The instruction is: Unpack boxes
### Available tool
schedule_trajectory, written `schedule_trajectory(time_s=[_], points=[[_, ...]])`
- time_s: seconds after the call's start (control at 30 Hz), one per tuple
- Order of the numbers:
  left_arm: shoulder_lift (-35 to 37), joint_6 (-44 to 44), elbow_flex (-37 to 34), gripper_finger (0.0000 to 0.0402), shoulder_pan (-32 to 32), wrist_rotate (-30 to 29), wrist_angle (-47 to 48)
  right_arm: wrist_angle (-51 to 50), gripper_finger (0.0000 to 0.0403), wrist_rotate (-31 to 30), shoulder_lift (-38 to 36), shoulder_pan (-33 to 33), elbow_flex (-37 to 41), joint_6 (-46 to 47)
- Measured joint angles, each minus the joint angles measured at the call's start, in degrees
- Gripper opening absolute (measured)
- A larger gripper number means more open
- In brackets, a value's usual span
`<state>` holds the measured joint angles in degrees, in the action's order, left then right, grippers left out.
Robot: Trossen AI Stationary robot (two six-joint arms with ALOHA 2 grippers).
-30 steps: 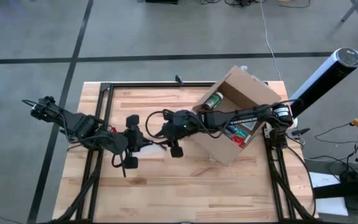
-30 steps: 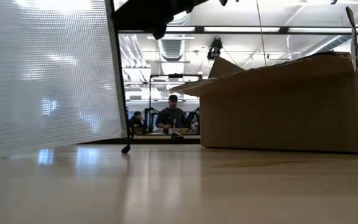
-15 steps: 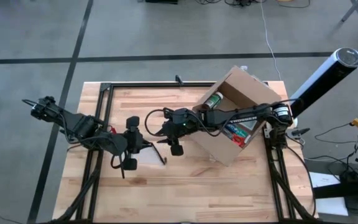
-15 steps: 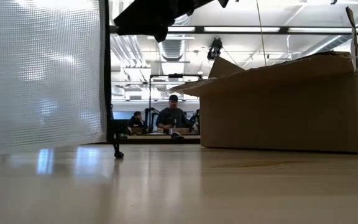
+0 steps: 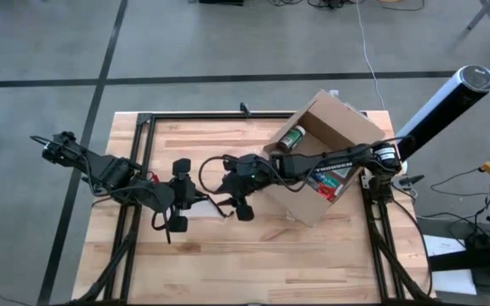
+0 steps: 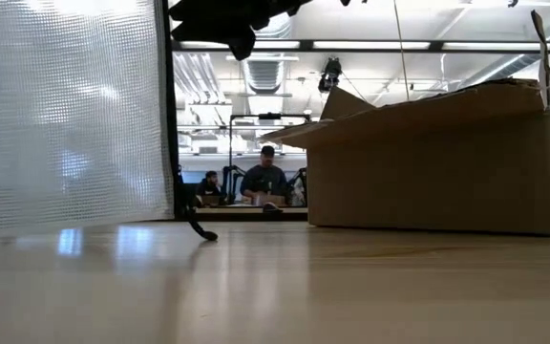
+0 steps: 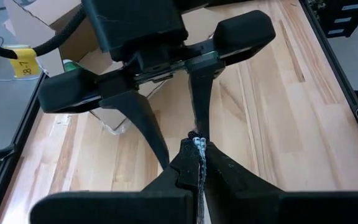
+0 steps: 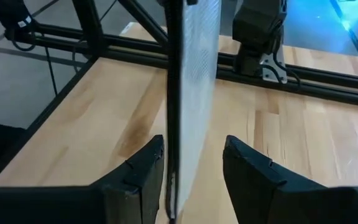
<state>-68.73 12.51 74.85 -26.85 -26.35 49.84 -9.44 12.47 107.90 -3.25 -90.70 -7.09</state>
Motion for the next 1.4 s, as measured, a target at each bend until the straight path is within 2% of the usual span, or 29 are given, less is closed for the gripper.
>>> schedule_trajectory(time_s=[0.67,1.07,1.23,1.4], points=[[-0.9,-0.9,0.0,0.0,0.0,-0.07,-0.81,4.54,0.0128,-0.52,0.02,0.0,0.0,0.02],[-0.9,-1.09,0.0,0.0,0.0,-0.04,-1.74,8.57,0.0134,-1.25,0.07,0.28,0.02,-0.29],[-0.9,-2.24,0.0,0.0,0.0,-0.01,-2.91,9.12,0.0112,-1.27,0.07,0.27,0.02,-0.61],[-0.92,-2.62,0.0,0.0,0.0,-0.02,-3.17,9.05,0.0062,-1.97,0.2,0.26,0.02,-2.51]])
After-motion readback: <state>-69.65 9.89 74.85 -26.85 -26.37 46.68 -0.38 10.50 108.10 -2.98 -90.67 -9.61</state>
